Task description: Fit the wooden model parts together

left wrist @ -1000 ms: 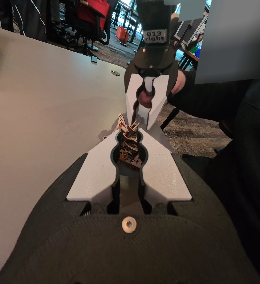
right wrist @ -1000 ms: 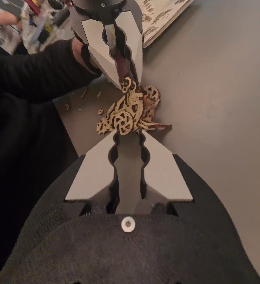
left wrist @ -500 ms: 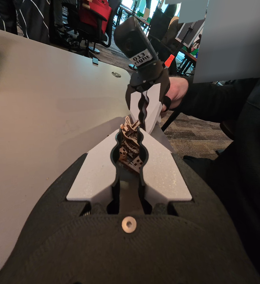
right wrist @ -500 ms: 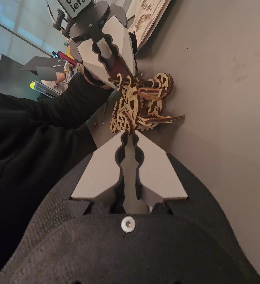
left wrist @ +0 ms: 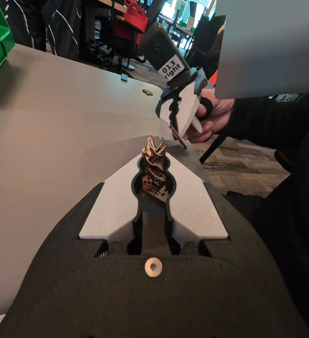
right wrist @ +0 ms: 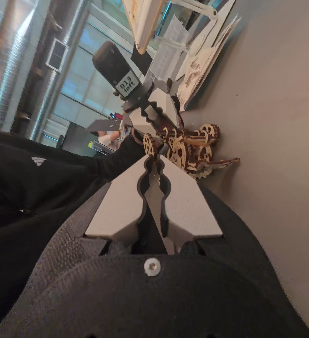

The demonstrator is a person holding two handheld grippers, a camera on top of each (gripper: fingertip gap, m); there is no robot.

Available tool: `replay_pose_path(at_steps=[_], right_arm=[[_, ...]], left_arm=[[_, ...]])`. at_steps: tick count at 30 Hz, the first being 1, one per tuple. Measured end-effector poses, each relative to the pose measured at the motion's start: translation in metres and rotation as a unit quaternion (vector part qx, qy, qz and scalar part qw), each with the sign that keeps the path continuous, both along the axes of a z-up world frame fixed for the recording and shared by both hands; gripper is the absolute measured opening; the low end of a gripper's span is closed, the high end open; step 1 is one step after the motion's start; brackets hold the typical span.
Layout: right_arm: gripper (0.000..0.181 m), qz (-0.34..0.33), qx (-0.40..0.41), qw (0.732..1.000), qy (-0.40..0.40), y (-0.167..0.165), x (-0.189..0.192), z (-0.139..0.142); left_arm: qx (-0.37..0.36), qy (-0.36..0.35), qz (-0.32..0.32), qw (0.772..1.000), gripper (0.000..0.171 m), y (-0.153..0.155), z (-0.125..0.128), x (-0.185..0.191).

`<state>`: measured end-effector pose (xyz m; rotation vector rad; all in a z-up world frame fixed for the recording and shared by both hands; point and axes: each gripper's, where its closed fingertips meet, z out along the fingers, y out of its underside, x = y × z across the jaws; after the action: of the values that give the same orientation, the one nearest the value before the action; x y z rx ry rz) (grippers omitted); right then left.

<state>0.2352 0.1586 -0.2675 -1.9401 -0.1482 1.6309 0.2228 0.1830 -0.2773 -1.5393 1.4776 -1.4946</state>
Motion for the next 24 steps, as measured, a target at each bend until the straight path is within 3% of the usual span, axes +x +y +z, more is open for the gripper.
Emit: replay_pose_path(at_steps=[5,9,24], right_arm=[[0.001,-0.001,-0.012,1.0,0.027,0.008,-0.004,0.004],[0.002,-0.009,-0.017,0.999,0.038,0.01,-0.002,0.006],[0.002,-0.026,-0.029,0.997,0.061,-0.002,0.015,0.001]], left_arm=[[0.051,-0.007,0.007,0.999,0.018,0.005,0.007,-0.001],[0.107,-0.006,-0.037,0.994,0.009,-0.001,0.011,0.001],[0.179,0.0,-0.123,0.976,0.006,-0.019,0.014,0.004]])
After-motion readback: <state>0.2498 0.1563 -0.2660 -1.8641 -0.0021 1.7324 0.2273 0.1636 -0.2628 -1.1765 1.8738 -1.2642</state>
